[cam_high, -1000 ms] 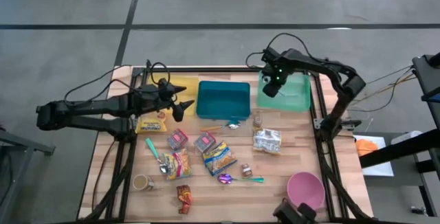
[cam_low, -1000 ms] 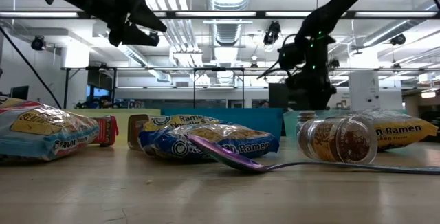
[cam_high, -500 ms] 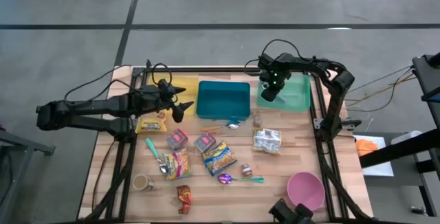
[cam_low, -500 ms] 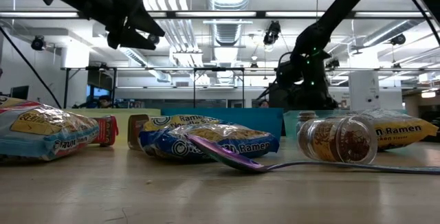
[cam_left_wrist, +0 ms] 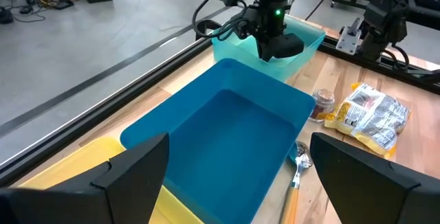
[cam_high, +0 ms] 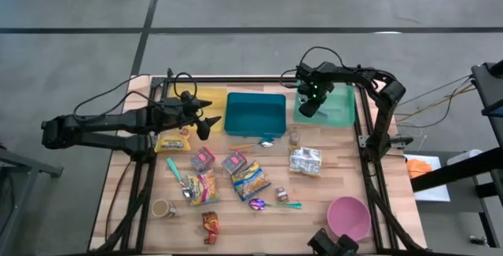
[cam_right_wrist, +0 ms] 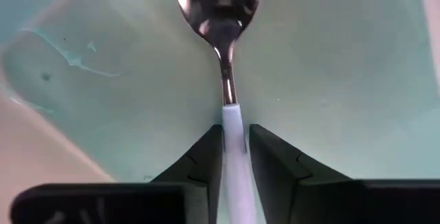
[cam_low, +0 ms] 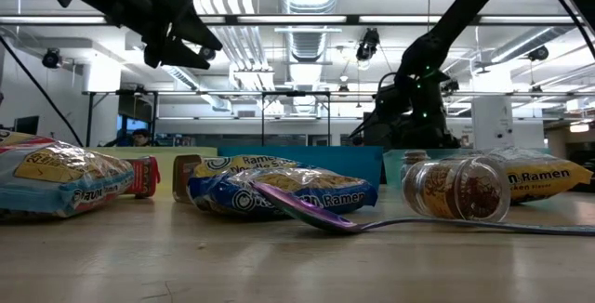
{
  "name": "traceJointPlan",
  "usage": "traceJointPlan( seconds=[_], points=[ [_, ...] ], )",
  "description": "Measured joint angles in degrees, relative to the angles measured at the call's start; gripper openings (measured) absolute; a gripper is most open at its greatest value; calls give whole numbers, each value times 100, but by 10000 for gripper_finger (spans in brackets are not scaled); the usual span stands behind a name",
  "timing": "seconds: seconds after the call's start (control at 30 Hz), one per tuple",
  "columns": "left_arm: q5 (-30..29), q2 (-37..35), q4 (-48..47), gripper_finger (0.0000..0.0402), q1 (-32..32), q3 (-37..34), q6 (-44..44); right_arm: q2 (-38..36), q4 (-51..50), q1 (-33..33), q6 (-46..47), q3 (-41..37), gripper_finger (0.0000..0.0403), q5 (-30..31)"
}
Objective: Pick & Place Food Item
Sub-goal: Put the light blue spoon into the green bin, then put the top brown seasoning bottle into the blue bin
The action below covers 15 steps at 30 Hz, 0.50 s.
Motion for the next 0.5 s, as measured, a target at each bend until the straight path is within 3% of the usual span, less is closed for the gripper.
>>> traceJointPlan(
  seconds=[0.5],
  points=[
    [1,0,11,358,0,0,4,-13,4,-2,-53,-44,93,4]
  ],
)
